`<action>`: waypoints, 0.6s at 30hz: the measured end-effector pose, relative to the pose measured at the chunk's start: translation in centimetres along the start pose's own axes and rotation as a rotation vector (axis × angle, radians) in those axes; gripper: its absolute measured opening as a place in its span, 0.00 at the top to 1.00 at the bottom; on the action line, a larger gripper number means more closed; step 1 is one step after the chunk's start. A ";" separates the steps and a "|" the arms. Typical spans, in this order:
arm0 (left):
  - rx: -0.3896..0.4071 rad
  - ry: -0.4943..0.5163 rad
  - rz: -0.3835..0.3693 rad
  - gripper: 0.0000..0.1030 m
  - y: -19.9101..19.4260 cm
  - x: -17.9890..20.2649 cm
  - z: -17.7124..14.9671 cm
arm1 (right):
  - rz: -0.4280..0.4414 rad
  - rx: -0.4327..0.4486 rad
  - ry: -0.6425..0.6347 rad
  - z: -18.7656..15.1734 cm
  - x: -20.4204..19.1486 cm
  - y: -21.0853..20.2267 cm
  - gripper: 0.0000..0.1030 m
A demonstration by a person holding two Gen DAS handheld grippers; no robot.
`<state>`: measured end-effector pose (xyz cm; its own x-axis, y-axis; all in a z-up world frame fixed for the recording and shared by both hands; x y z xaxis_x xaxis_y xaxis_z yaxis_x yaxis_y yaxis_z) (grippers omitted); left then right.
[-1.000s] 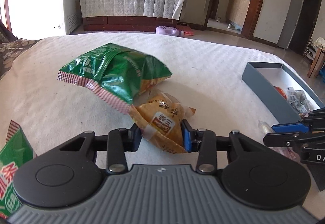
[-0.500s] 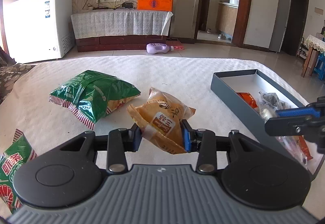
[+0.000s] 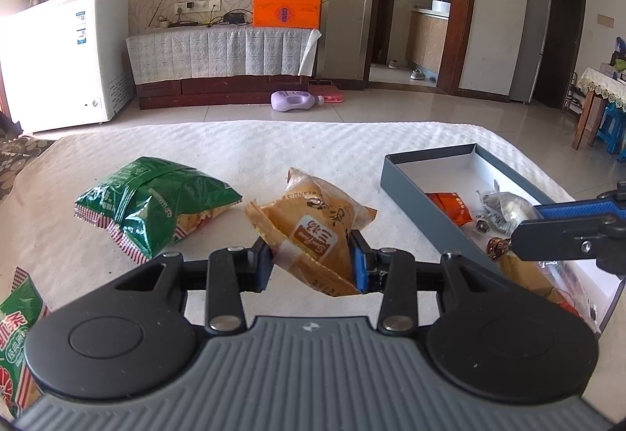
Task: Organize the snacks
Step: 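Carry the bread packet and candy stick over the gray box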
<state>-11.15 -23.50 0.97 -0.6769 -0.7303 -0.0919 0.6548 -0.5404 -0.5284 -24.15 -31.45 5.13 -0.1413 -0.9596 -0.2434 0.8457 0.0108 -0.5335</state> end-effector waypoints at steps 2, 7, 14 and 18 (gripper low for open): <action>0.004 0.006 -0.004 0.57 0.0 0.5 0.3 | 0.001 0.003 0.006 0.0 0.3 -0.2 0.80; 0.007 0.018 -0.010 0.57 0.1 1.3 0.7 | 0.003 0.010 0.014 0.0 0.5 -0.8 0.80; 0.016 0.024 -0.016 0.57 0.2 2.0 1.2 | -0.003 0.017 0.022 0.2 1.0 -1.4 0.80; 0.025 0.027 -0.024 0.57 0.3 2.6 1.7 | -0.013 0.020 0.032 0.1 1.6 -1.9 0.80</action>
Point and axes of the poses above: each gripper's, at about its wrist camera, not at the fingertips, and y roughly the way its jaws point, x to its right, z to its top, the point moved 10 cm from there along y, roughly the way its jaws point, and after that the axes turned 10 degrees about y, right-handed, at the moved point
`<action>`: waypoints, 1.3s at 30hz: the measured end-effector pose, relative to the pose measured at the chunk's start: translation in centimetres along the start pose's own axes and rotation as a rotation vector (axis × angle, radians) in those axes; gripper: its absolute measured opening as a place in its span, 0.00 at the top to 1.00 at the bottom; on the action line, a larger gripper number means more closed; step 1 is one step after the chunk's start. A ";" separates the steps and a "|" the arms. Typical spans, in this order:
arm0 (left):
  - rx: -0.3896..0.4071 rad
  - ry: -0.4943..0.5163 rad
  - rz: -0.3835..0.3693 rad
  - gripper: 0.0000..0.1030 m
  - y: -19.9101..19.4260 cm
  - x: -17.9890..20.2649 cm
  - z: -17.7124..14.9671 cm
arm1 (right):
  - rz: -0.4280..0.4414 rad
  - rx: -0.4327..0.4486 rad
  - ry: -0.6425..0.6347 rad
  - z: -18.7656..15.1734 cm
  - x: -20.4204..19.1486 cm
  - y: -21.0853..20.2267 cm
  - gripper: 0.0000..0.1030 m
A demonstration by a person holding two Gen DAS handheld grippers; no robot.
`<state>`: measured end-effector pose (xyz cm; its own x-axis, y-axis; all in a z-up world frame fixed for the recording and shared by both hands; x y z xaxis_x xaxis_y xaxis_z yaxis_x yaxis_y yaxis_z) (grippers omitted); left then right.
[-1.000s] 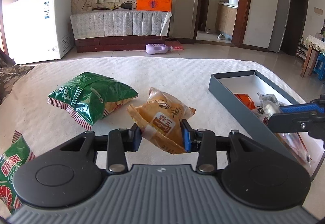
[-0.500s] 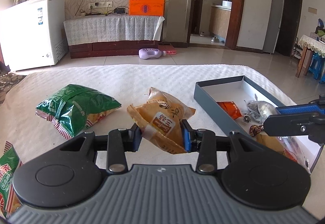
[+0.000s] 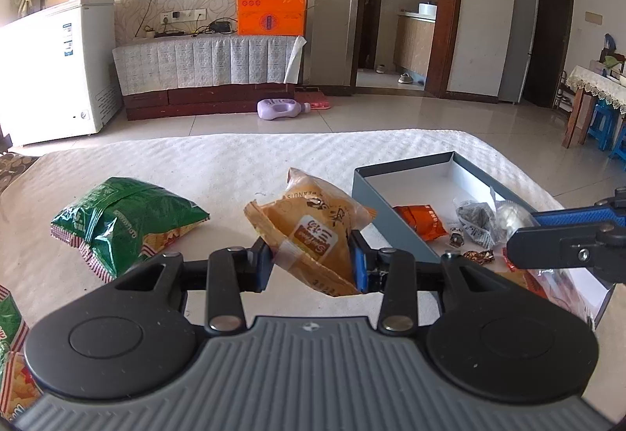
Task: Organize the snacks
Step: 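Carry the bread packet and candy stick over the gray box, then lower both items into the box and open both grippers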
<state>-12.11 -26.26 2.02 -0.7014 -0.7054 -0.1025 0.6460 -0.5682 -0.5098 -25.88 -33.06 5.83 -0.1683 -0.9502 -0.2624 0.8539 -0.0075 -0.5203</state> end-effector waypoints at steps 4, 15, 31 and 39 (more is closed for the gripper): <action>0.010 0.009 -0.017 0.57 0.1 1.1 0.5 | -0.013 0.000 0.009 -0.1 0.8 -0.4 0.80; 0.022 0.030 -0.073 0.57 1.4 5.6 2.0 | -0.059 0.010 0.042 -0.3 4.4 -1.9 0.80; 0.007 0.032 -0.140 0.57 5.8 11.5 2.8 | -0.127 0.003 0.116 -1.0 9.9 -3.0 0.80; -0.016 0.043 -0.155 0.56 8.0 13.4 2.6 | -0.147 -0.022 0.139 -1.9 11.5 -2.7 0.80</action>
Point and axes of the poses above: each gripper's, at about its wrist camera, not at the fingertips, and y roughly the way its jaws point, x to its right, z to its top, the point moved 10 cm from there along y, roughly the way its jaws point, and after that the axes turned 10 degrees about y, right-handed, at the moved point
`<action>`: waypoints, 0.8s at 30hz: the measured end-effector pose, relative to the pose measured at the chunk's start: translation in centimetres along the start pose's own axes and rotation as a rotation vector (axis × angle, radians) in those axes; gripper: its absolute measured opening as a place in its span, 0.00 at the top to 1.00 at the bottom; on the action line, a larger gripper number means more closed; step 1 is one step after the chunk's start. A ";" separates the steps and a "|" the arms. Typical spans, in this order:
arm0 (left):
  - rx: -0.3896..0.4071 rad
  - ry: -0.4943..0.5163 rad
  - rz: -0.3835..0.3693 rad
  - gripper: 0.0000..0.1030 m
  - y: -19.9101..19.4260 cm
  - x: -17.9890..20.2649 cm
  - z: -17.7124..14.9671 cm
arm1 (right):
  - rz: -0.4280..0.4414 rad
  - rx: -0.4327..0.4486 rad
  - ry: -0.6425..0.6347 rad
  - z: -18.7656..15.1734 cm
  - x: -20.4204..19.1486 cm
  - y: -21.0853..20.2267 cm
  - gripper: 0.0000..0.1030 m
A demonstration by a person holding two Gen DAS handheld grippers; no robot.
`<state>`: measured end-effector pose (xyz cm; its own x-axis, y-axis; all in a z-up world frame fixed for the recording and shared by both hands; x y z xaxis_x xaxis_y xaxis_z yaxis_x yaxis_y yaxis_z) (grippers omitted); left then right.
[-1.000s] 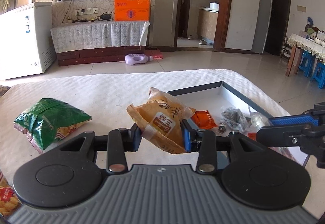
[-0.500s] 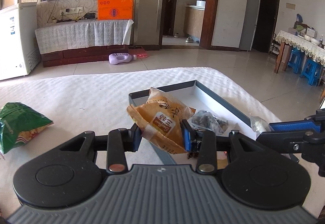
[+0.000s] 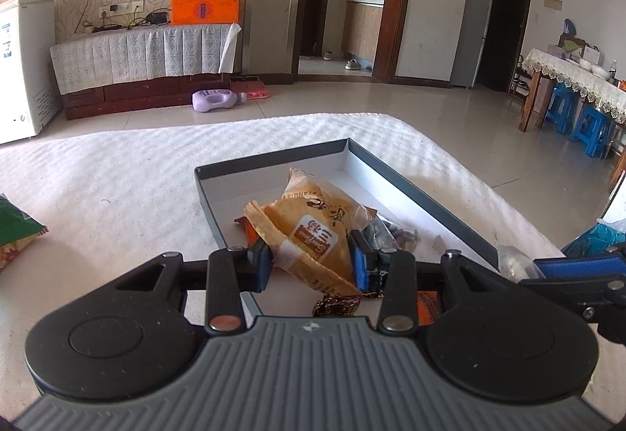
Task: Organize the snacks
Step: 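Lower both items into the box and open both grippers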
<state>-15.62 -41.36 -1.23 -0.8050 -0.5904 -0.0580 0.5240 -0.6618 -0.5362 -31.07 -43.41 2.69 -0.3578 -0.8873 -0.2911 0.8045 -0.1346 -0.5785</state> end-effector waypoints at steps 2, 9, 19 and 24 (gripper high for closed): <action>-0.009 0.007 0.000 0.56 0.5 0.3 -0.1 | -0.003 -0.005 -0.001 -0.1 0.2 0.2 0.80; -0.011 0.024 -0.003 0.42 0.8 0.3 -0.3 | -0.007 -0.010 0.003 -0.1 0.5 0.5 0.80; 0.036 0.022 0.039 0.20 -1.4 -1.3 0.2 | -0.023 -0.029 -0.007 -0.5 0.1 2.0 0.80; 0.045 0.023 0.063 0.18 -3.0 -2.9 0.0 | -0.036 -0.045 -0.021 -0.9 -0.5 3.5 0.80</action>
Point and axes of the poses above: each gripper's, at about its wrist camera, not at the fingertips, and y roughly the way its jaws point, x to its right, z to its top, the point moved 10 cm from there along y, roughly the way its jaws point, and after that the axes turned 10 degrees about y, right-handed, at the moved point
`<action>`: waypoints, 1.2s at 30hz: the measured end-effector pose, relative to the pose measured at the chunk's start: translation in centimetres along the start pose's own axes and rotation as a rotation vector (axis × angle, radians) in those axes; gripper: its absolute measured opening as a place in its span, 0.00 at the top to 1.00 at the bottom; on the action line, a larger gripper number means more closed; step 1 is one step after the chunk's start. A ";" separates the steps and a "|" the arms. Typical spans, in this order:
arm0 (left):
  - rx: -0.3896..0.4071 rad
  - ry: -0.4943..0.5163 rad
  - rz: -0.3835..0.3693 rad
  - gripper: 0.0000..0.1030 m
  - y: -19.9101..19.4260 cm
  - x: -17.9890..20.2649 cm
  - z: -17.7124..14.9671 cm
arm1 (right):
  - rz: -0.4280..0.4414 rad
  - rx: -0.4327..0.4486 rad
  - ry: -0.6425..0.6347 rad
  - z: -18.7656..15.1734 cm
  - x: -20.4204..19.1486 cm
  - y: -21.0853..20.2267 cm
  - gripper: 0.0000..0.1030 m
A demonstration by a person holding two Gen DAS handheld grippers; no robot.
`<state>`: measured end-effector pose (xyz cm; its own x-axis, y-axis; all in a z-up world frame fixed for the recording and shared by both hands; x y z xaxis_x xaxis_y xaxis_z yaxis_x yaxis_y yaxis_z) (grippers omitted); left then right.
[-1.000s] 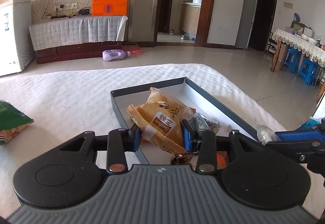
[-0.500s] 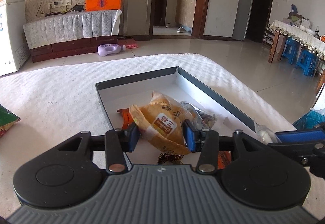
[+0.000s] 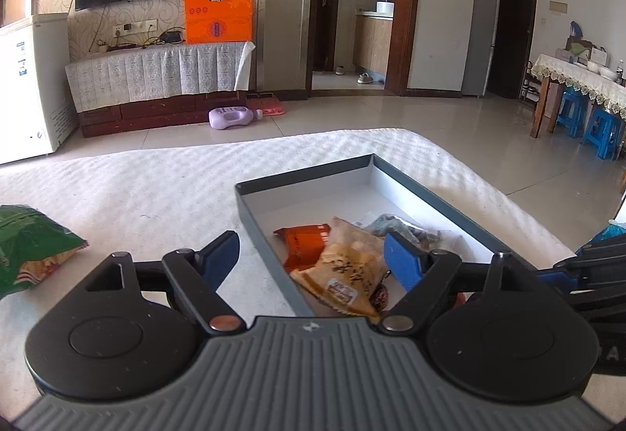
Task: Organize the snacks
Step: 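Lower both items into the box and open both grippers, then move left gripper to red-green shrimp chip bag while right grasps green chip bag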
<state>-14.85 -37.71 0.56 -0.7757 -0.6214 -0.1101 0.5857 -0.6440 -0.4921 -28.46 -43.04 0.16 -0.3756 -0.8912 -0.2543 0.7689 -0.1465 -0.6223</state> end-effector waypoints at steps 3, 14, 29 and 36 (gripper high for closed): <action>-0.005 0.000 0.012 0.17 -0.7 -1.0 -0.4 | -0.019 -0.004 -0.006 -0.2 -0.1 0.5 0.80; -0.015 0.015 0.009 0.15 -2.0 -1.9 -1.4 | -0.103 -0.015 -0.012 -0.6 0.9 2.0 0.80; -0.025 0.017 -0.003 0.12 -1.2 -0.4 -1.2 | -0.101 0.037 0.051 0.2 2.8 0.3 0.43; -0.030 0.018 0.005 0.10 -1.5 -0.3 -1.4 | -0.049 0.117 0.144 1.8 3.3 -1.0 0.40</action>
<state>-15.77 -35.92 0.07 -0.7770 -0.6162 -0.1284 0.5826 -0.6269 -0.5174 -29.55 -46.59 1.26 -0.4779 -0.8124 -0.3343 0.7997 -0.2448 -0.5482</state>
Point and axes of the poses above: each gripper's, at about its wrist camera, not at the fingertips, and y roughly the way its jaws point, x to its right, z to its top, the point moved 10 cm from there along y, roughly the way its jaws point, and after that the axes turned 10 degrees about y, right-handed, at the moved point
